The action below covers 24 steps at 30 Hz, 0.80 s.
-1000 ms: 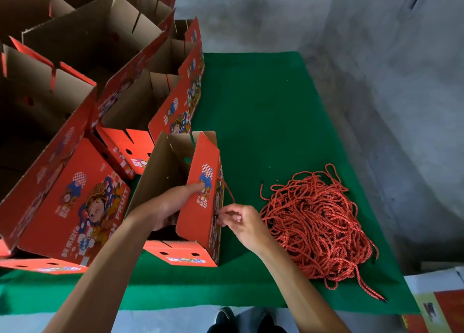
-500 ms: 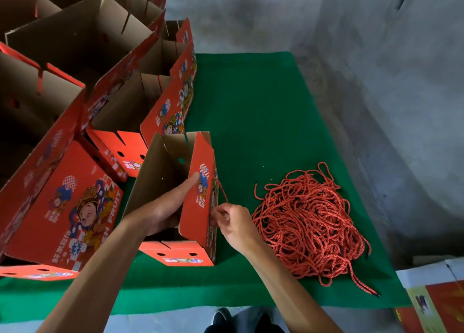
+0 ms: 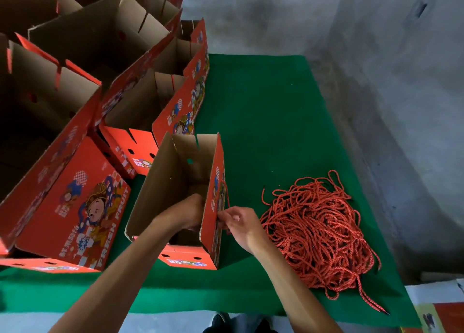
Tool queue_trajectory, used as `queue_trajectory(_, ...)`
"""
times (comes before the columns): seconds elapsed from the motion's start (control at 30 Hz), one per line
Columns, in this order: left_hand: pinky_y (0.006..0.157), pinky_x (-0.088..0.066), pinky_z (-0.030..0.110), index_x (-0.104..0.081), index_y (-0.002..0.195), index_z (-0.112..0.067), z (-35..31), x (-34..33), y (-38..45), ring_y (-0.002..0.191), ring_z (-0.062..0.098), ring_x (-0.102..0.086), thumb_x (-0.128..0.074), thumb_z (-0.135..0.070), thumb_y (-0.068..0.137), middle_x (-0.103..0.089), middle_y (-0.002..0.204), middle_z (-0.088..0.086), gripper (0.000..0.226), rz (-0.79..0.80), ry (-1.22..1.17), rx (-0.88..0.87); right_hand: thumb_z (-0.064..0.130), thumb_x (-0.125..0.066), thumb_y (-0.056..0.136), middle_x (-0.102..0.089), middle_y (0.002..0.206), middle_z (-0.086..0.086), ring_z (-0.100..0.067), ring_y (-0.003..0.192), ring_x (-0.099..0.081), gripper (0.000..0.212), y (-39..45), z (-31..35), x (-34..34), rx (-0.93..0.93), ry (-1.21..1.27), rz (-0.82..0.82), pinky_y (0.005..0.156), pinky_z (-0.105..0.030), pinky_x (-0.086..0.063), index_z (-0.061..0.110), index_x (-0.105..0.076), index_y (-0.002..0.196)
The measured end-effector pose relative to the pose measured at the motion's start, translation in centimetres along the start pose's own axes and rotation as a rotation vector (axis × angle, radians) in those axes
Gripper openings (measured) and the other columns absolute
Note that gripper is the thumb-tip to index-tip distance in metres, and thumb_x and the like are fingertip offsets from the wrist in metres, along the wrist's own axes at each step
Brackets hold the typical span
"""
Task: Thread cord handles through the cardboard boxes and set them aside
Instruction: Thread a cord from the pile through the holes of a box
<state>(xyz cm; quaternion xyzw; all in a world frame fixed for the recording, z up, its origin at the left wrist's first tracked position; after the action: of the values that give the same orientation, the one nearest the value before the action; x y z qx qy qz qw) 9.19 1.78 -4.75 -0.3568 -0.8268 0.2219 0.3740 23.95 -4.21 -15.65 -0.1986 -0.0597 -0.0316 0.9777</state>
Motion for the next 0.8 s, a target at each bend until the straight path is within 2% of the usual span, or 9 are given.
queue_trajectory(0.1,0.094,-0.06,0.046,-0.053,0.137,-0.007,0.3,0.0,0.7,0.111,0.03,-0.069,-0.068,-0.024,0.098,-0.067,0.125,0.017,0.045,-0.013,0.008,0.034,0.054,-0.057,0.1,-0.073,0.104,0.014,0.0,0.097,-0.066,0.032,1.1,0.0,2.0,0.037,-0.148,-0.016,0.079,-0.023,-0.045,0.027,-0.072,0.092)
queue_trajectory(0.17,0.088,-0.062,0.044,-0.052,0.135,-0.009,0.6,0.1,1.1,0.109,0.028,-0.069,-0.066,-0.022,0.1,-0.065,0.124,0.016,0.041,-0.043,-0.004,0.067,0.033,-0.055,0.106,-0.072,0.111,0.006,-0.008,0.099,-0.068,0.022,2.8,-0.4,4.0,0.068,-0.215,-0.19,0.085,-0.022,-0.051,0.016,-0.07,0.104)
queue_trajectory(0.23,0.074,-0.065,0.036,-0.052,0.131,-0.011,0.9,0.4,1.3,0.1,0.027,-0.072,-0.066,-0.018,0.1,-0.065,0.122,0.015,0.035,-0.093,-0.064,0.075,0.015,-0.054,0.105,-0.074,0.108,-0.007,-0.017,0.086,-0.069,0.017,5.2,-1.1,6.0,0.019,-0.368,-0.363,0.07,-0.015,-0.05,0.008,-0.069,0.1)
queue_trajectory(0.3,0.065,-0.064,0.031,-0.055,0.121,-0.015,0.9,1.0,1.1,0.087,0.022,-0.076,-0.067,-0.015,0.098,-0.069,0.114,0.011,0.026,-0.132,-0.091,0.049,0.015,-0.056,0.104,-0.071,0.107,-0.014,-0.02,0.079,-0.063,0.015,7.6,-1.9,7.4,-0.095,-0.597,-0.401,0.065,-0.022,-0.047,0.004,-0.065,0.103)
queue_trajectory(0.37,0.075,-0.064,0.034,-0.058,0.115,-0.025,0.8,1.9,0.7,0.092,0.018,-0.075,-0.064,-0.012,0.098,-0.069,0.113,0.002,0.022,-0.175,0.03,0.003,0.022,-0.057,0.103,-0.064,0.117,-0.013,-0.023,0.094,-0.063,0.022,9.3,-2.7,8.0,-0.227,-0.797,-0.368,0.077,-0.033,-0.053,0.005,-0.06,0.117)
queue_trajectory(0.5,0.103,-0.05,0.033,-0.059,0.129,-0.039,0.6,5.2,-0.6,0.121,0.01,-0.055,-0.053,0.003,0.092,-0.054,0.128,-0.017,0.057,-0.462,0.335,-0.229,0.025,-0.053,0.103,-0.063,0.126,-0.012,-0.03,0.111,-0.066,0.024,10.8,-3.1,7.8,-0.262,-1.063,-0.32,0.09,-0.036,-0.055,0.011,-0.06,0.121)
queue_trajectory(0.67,0.115,-0.039,0.041,-0.076,0.116,-0.013,1.9,11.0,-3.3,0.143,0.027,-0.044,-0.049,0.03,0.061,-0.055,0.146,0.007,0.075,-0.592,0.514,-0.563,0.041,-0.06,0.094,-0.074,0.091,-0.005,-0.026,0.087,-0.071,0.03,11.3,-2.8,7.1,-0.235,-1.064,-0.229,0.08,-0.033,-0.054,0.014,-0.068,0.086)
queue_trajectory(0.73,0.116,-0.037,0.051,-0.08,0.109,-0.01,2.3,12.3,-3.3,0.145,0.035,-0.039,-0.049,0.035,0.056,-0.054,0.146,0.016,0.076,-0.581,0.573,-0.588,0.042,-0.064,0.094,-0.063,0.068,-0.001,-0.022,0.063,-0.062,0.038,11.5,-2.4,6.7,-0.173,-0.891,-0.246,0.067,-0.031,-0.047,0.015,-0.059,0.068)
queue_trajectory(0.8,0.116,-0.035,0.058,-0.082,0.105,-0.01,2.6,13.0,-3.1,0.146,0.042,-0.034,-0.057,0.033,0.06,-0.051,0.148,0.022,0.067,-0.55,0.639,-0.593,0.032,-0.068,0.095,-0.06,0.069,-0.001,-0.021,0.066,-0.059,0.032,11.8,-1.1,6.3,-0.069,-0.574,-0.276,0.065,-0.032,-0.046,0.013,-0.058,0.072)
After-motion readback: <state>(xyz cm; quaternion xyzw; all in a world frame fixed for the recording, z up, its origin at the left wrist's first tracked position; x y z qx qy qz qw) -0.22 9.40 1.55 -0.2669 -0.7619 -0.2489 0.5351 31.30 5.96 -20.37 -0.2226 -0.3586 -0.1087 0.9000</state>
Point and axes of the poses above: each hand's wrist, its own y-axis towards the middle knuckle, its own x-axis out of the back of the hand, z = x × y, the point moved 1 cm from there along y, towards the middle knuckle
